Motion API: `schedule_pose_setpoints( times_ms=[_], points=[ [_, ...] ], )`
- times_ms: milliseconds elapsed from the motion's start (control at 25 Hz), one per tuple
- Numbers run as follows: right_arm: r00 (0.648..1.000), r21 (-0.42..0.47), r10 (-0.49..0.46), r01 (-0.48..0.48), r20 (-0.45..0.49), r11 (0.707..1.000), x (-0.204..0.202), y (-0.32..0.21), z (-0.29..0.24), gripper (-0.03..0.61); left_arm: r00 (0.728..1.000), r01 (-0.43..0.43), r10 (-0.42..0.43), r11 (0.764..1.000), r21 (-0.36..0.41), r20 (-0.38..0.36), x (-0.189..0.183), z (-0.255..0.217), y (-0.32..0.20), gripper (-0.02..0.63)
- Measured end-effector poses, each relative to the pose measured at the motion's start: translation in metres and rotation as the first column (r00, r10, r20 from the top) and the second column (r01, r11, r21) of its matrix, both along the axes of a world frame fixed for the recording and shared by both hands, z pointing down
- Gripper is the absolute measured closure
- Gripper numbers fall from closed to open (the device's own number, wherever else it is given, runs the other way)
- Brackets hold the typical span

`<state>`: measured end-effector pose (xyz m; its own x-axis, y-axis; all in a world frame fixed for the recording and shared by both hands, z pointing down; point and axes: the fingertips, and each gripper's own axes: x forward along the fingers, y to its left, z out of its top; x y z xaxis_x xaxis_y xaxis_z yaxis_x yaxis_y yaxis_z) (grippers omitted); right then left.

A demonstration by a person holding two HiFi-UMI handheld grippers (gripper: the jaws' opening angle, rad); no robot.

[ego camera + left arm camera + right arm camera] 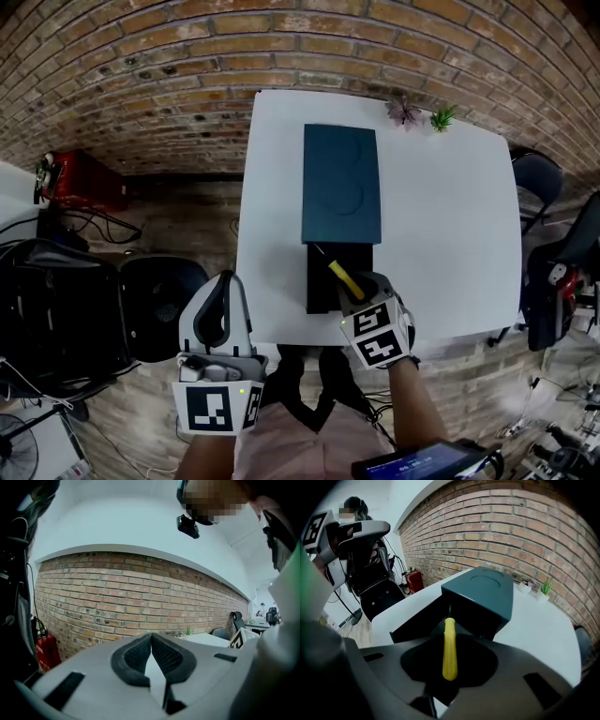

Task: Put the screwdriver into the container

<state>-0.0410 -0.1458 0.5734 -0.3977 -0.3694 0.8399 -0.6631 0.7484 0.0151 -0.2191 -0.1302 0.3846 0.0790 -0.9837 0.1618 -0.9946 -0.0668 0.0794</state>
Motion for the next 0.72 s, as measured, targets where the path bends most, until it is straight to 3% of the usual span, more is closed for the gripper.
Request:
schedule_pose_setpoints(
  times_ms=[400,720],
  points=[
    [0.999,0.008,0.017,-0.017,0.041,1.000,-0.004,-0.001,-0.007,0.459,1.000,-0.005,0.005,1.000,0.006,0.002,0.000,-0.005,0.004,0.601],
    [0.980,0.139,0.084,-0.109,0.178,0.984,-0.002,-0.011,-0.077,0.463,0.999,-0.039,0.039,0.995,0.093,0.004,0.012,-0.042,0.013,0.601]
  ],
)
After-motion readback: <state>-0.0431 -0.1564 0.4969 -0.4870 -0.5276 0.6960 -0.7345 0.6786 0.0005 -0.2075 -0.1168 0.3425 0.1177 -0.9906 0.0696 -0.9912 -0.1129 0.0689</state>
